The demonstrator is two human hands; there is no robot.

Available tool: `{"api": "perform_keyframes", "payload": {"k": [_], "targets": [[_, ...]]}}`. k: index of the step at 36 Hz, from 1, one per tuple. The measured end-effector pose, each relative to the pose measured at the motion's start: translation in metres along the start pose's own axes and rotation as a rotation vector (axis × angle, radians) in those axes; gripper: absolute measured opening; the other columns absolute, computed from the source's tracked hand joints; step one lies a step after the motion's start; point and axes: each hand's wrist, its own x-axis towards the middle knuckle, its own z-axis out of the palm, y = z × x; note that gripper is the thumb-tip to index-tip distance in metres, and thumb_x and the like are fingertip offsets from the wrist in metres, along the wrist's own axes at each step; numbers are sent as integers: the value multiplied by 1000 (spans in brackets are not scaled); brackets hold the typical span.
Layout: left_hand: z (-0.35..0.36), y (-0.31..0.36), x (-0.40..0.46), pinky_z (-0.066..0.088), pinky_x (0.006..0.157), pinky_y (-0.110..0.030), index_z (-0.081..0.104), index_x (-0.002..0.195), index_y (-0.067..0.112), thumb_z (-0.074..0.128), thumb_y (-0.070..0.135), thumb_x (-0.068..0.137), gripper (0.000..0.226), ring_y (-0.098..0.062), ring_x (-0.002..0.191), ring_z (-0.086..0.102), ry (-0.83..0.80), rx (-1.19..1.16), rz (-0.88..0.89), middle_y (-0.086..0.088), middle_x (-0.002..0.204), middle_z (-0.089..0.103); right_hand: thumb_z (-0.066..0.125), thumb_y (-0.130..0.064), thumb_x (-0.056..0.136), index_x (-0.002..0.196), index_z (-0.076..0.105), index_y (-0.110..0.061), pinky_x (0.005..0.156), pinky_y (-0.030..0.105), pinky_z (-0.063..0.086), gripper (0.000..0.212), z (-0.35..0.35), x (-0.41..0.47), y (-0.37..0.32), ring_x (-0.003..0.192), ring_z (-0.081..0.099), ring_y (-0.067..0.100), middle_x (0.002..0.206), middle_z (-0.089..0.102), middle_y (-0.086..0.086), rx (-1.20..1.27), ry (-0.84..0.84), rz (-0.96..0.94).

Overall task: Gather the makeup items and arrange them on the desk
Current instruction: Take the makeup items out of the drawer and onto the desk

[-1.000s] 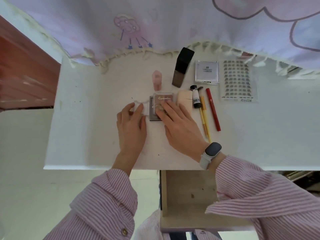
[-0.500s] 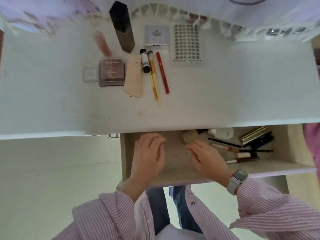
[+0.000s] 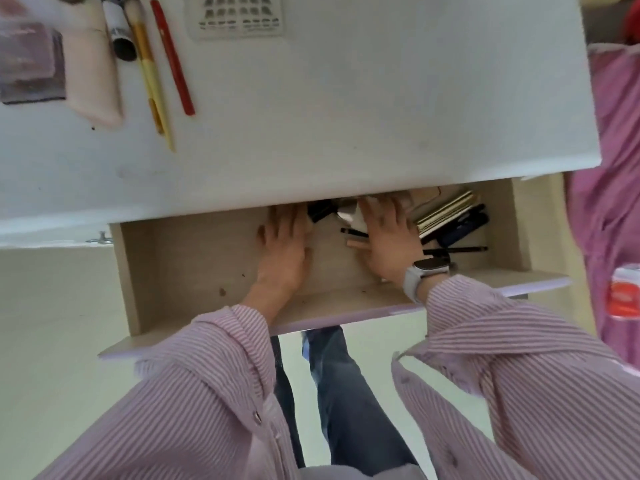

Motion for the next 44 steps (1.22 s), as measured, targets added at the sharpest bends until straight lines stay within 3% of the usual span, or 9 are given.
{"api": "perform_keyframes", "payload": {"k": [5,12,16,24,27,30,39,42,44], "targets": [[2,-2,-10,32,95,-47,46,127,2,57,5,80,48,-42,118,40,64,65,26,-25,126,46,73,-32,70,126,47,-15,78,42,44,64,13,-6,-7,111,48,35,117,50,16,-119,48,66],[4,-6,-14,34,91,-40,38,133,15,57,21,82,54,-33,118,37,-111,161,-9,-14,131,39,52,-26,90,135,27,-9,86,42,39,54,13,-3,-11,111,45,36,128,40,18,-95,-114,-8],[3,-13,-16,35,93,-39,35,135,19,59,24,80,60,-32,119,36,-176,139,-18,-13,131,37,42,-6,88,135,29,-6,85,43,39,48,9,-3,-14,111,44,38,126,40,21,-145,-150,-104],[-4,-31,-24,35,95,-41,36,136,20,62,34,81,62,-32,119,36,-202,65,-78,-13,132,37,28,-1,89,136,32,-10,90,46,36,48,2,0,-20,115,41,41,130,36,24,-212,-166,-281],[-8,-37,-28,36,94,-42,38,135,18,63,31,79,63,-33,118,36,-197,41,-85,-14,131,37,31,-2,71,106,61,-4,62,44,49,46,5,4,-21,74,59,43,90,57,27,-213,-44,-317],[-11,-41,-30,36,93,-42,38,135,17,63,29,80,62,-33,117,37,-185,32,-86,-14,130,38,36,-6,63,86,68,-9,46,35,48,39,15,8,-17,50,56,35,65,58,19,-242,-27,-379],[-15,-49,-34,37,93,-40,40,132,16,60,32,81,57,-32,116,37,-178,-18,-94,-13,129,40,31,-4,67,94,60,-11,48,32,47,40,11,7,-17,51,56,32,62,57,16,-264,146,-467],[-21,-48,-40,38,92,-37,40,132,16,62,30,79,59,-31,111,44,-142,-92,-71,-11,126,41,54,-3,62,111,44,-14,47,36,49,51,5,4,-18,60,60,36,71,59,19,-196,94,-471],[-29,-46,-46,41,89,-36,40,133,17,62,28,79,59,-32,102,51,-123,-163,-67,-10,126,41,64,0,63,127,39,-13,63,40,50,70,-2,3,-18,85,59,40,93,58,24,-163,-49,-495]]}}
